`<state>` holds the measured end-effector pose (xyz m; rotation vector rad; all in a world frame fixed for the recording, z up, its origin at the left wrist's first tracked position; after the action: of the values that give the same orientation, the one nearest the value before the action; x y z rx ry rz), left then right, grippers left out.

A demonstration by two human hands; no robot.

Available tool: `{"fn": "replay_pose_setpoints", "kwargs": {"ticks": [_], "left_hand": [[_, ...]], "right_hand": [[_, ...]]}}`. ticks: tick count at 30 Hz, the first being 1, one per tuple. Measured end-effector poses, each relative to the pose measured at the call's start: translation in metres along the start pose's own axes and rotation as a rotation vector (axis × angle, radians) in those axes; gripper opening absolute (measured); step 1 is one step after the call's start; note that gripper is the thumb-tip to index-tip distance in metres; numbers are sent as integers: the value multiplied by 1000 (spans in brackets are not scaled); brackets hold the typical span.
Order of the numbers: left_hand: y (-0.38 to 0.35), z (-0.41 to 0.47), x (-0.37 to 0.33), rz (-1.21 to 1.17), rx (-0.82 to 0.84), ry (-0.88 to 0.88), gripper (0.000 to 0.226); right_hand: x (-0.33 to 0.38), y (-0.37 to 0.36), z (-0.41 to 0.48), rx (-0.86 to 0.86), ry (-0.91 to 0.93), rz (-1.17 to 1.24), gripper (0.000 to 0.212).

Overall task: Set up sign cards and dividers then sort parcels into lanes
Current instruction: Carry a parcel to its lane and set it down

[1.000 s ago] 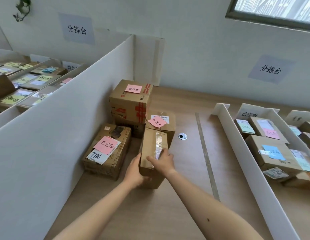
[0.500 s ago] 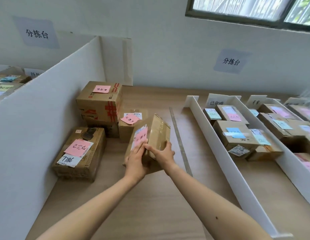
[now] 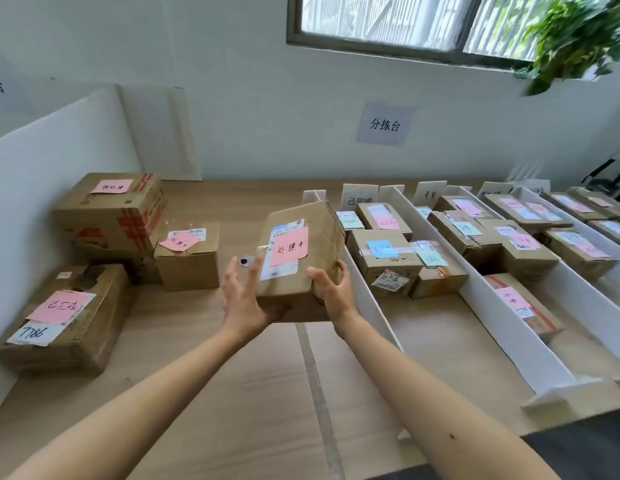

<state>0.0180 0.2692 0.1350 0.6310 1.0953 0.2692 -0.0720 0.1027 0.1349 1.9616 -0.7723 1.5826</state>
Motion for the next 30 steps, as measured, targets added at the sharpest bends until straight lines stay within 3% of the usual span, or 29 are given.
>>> {"fn": "replay_pose_setpoints", "kwargs": {"ticks": [4, 8, 13, 17, 23, 30], "left_hand": [[-23, -2, -38, -238, 181, -41, 114], [-54, -16, -69, -325, 224, -98, 103], [-88, -42, -120, -276, 182, -192, 98], [-113, -62, -152, -198, 177, -296, 94], [-147, -77, -184, -187, 206, -376, 90], [-196, -83, -225, -252, 264, -440, 90]], "right_hand": [[12, 47, -2, 67, -11, 139, 108], [7, 97, 3, 102, -25, 106, 111], [13, 161, -9, 76, 31, -21, 67], [5, 208, -14, 28, 95, -190, 70], [11, 260, -26, -26, 193, -211, 50], [12, 316, -23, -66, 216, -219, 70]]}}
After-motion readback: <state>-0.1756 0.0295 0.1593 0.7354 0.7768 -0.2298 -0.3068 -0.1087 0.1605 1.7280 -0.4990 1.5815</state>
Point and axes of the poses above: each hand's wrist, its own z-axis towards the middle knuckle, its own y-axis out of the back of the hand, x = y × z, the point moved 7 cm from there along z, towards the middle knuckle, and after that the axes turned 5 degrees about -x, right-handed, at the moved point
